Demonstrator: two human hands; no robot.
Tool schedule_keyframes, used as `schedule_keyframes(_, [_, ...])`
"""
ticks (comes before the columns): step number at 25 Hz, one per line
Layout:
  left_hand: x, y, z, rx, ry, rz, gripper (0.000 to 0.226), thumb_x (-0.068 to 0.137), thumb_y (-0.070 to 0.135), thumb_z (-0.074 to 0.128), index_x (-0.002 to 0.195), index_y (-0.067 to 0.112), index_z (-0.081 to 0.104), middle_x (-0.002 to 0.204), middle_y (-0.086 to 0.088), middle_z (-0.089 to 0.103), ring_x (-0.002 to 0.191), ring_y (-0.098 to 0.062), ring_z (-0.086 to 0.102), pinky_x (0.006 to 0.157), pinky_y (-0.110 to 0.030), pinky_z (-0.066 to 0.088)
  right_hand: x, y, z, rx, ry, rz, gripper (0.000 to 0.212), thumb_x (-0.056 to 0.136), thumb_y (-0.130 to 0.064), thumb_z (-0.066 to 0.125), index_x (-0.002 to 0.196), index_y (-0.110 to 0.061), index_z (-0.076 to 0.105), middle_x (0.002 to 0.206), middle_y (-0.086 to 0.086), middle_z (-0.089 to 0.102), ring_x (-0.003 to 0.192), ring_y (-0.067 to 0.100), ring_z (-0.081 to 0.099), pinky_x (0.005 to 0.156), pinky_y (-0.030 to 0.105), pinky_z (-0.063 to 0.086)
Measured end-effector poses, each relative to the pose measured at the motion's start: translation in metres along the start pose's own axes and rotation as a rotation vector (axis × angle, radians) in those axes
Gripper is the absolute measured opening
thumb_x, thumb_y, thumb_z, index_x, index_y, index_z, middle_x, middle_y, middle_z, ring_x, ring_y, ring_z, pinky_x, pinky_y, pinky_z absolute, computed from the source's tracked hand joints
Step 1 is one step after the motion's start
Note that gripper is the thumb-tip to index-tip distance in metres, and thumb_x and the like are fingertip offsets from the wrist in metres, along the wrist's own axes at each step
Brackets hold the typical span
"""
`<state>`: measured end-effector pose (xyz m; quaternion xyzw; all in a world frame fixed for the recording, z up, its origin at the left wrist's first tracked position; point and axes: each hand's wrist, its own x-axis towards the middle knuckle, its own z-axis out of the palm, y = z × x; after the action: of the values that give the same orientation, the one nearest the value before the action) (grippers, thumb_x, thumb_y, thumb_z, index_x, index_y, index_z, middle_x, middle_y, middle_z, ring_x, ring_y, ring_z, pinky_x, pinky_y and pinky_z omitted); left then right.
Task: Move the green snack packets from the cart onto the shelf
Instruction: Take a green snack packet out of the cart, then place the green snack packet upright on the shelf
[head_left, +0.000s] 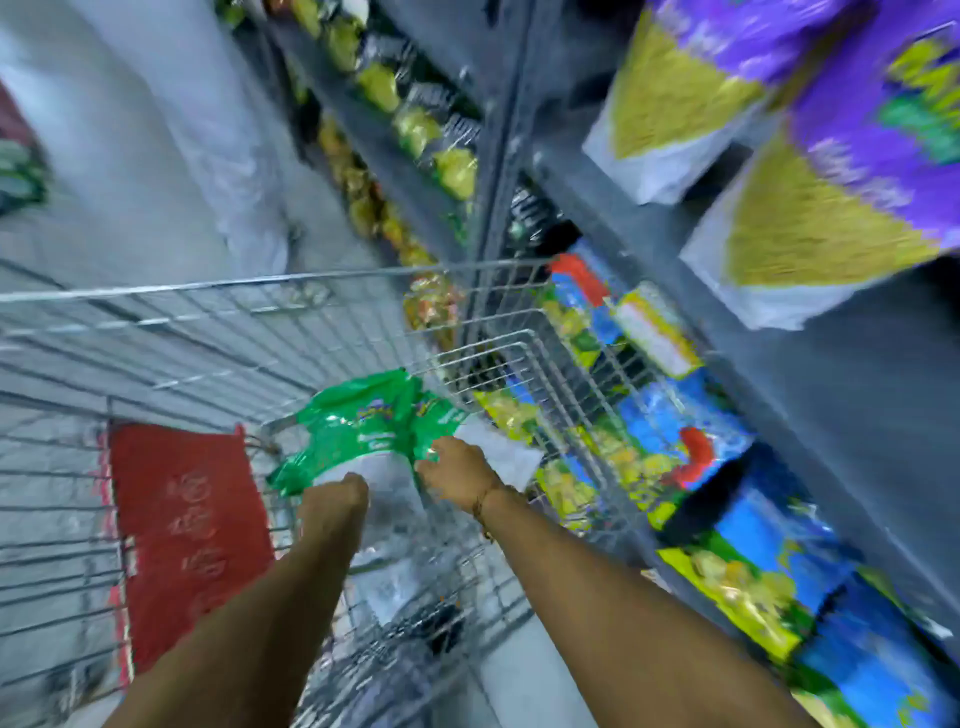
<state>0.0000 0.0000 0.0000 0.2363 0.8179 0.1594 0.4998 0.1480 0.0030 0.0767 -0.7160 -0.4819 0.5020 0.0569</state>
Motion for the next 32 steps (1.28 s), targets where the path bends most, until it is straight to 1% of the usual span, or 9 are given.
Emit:
schedule_keyframes(4, [0.050, -0.024, 0.001, -0.119, 0.030, -0.125, 0.068, 0.084, 0.047, 0.037, 0.120, -0.008, 0.051, 0.128, -0.031, 0.054, 0.114, -0.042, 0.056, 0.097, -0.048, 0.050, 0.061, -0.002, 0.058, 0.169, -0.066, 0.132, 0.025, 0.088, -0.023, 0.053, 0.070, -0.006, 0.052, 0.113, 0.028, 0.062, 0.094, 0.025, 0.058, 0.070, 0.033, 0.046])
schedule_keyframes(8, [0.083, -0.048, 0.011, -0.187, 0.077, -0.102, 0.098, 0.069, 0.074, 0.032, 0.108, -0.014, 0.053, 0.106, -0.040, 0.061, 0.092, -0.051, 0.062, 0.084, -0.063, 0.049, 0.073, -0.011, 0.076, 0.312, 0.012, 0.230, 0.032, 0.086, -0.021, 0.056, 0.108, 0.002, 0.059, 0.120, 0.021, 0.062, 0.113, 0.033, 0.058, 0.089, 0.034, 0.047])
schedule_keyframes(11, [0.026, -0.016, 0.008, -0.303, 0.151, -0.062, 0.090, 0.072, 0.073, 0.033, 0.122, 0.000, 0.044, 0.124, -0.033, 0.057, 0.111, -0.047, 0.057, 0.097, -0.060, 0.046, 0.058, -0.014, 0.050, 0.342, 0.025, 0.281, 0.036, 0.086, -0.020, 0.058, 0.114, 0.002, 0.058, 0.119, 0.019, 0.061, 0.113, 0.031, 0.057, 0.089, 0.032, 0.046])
schedule_keyframes(14, [-0.051, 0.032, 0.009, -0.308, 0.203, 0.049, 0.061, 0.094, 0.040, 0.037, 0.132, -0.007, 0.034, 0.138, -0.032, 0.044, 0.126, -0.043, 0.044, 0.107, -0.044, 0.036, 0.028, -0.019, 0.007, 0.461, 0.097, 0.228, 0.006, 0.077, -0.012, 0.065, 0.073, -0.008, 0.064, 0.072, 0.007, 0.064, 0.078, 0.022, 0.055, 0.067, 0.034, 0.045])
schedule_keyframes(17, [-0.114, 0.065, 0.019, -0.380, 0.151, 0.234, 0.053, 0.097, 0.031, 0.035, 0.128, -0.011, 0.037, 0.136, -0.034, 0.044, 0.126, -0.043, 0.042, 0.101, -0.037, 0.032, -0.013, -0.016, -0.041, 0.684, 0.277, 0.129, 0.036, 0.076, -0.010, 0.065, 0.044, -0.016, 0.049, 0.026, -0.011, 0.045, 0.040, 0.007, 0.043, 0.037, 0.016, 0.032])
schedule_keyframes(22, [-0.217, 0.110, 0.036, -0.454, 0.041, 0.809, 0.035, 0.092, 0.026, 0.038, 0.109, -0.002, 0.051, 0.098, -0.020, 0.055, 0.092, -0.025, 0.052, 0.084, -0.032, 0.034, -0.111, -0.001, -0.107, 1.003, 0.701, -0.202, 0.004, 0.073, -0.023, 0.050, 0.071, -0.019, 0.049, 0.061, -0.005, 0.046, 0.039, -0.003, 0.041, 0.038, 0.010, 0.035])
schedule_keyframes(25, [-0.285, 0.124, 0.064, -0.498, -0.198, 1.118, 0.018, 0.087, 0.042, 0.035, 0.083, 0.026, 0.044, 0.069, -0.006, 0.046, 0.064, -0.006, 0.048, 0.064, -0.022, 0.041, -0.185, 0.027, -0.145, 1.060, 1.021, -0.522, 0.021, 0.083, -0.016, 0.049, 0.103, -0.011, 0.052, 0.077, -0.003, 0.053, 0.058, -0.011, 0.048, 0.058, 0.005, 0.042])
schedule_keyframes(29, [-0.364, 0.125, 0.119, -0.195, -0.489, 1.276, 0.047, 0.091, 0.042, 0.040, 0.121, 0.006, 0.045, 0.103, -0.015, 0.060, 0.089, -0.029, 0.050, 0.084, -0.046, 0.040, -0.252, 0.089, -0.189, 1.059, 1.350, -0.569, 0.044, 0.076, -0.037, 0.057, 0.115, -0.018, 0.051, 0.113, 0.008, 0.060, 0.103, 0.015, 0.057, 0.097, 0.035, 0.045])
schedule_keyframes(32, [-0.407, 0.134, 0.166, -0.045, -0.636, 1.352, 0.033, 0.082, 0.050, 0.035, 0.104, 0.031, 0.051, 0.089, -0.031, 0.060, 0.088, -0.045, 0.059, 0.081, -0.057, 0.049, -0.286, 0.137, -0.231, 1.035, 1.460, -0.578, 0.022, 0.086, -0.010, 0.058, 0.100, -0.025, 0.051, 0.099, 0.000, 0.061, 0.082, -0.006, 0.059, 0.078, 0.009, 0.047])
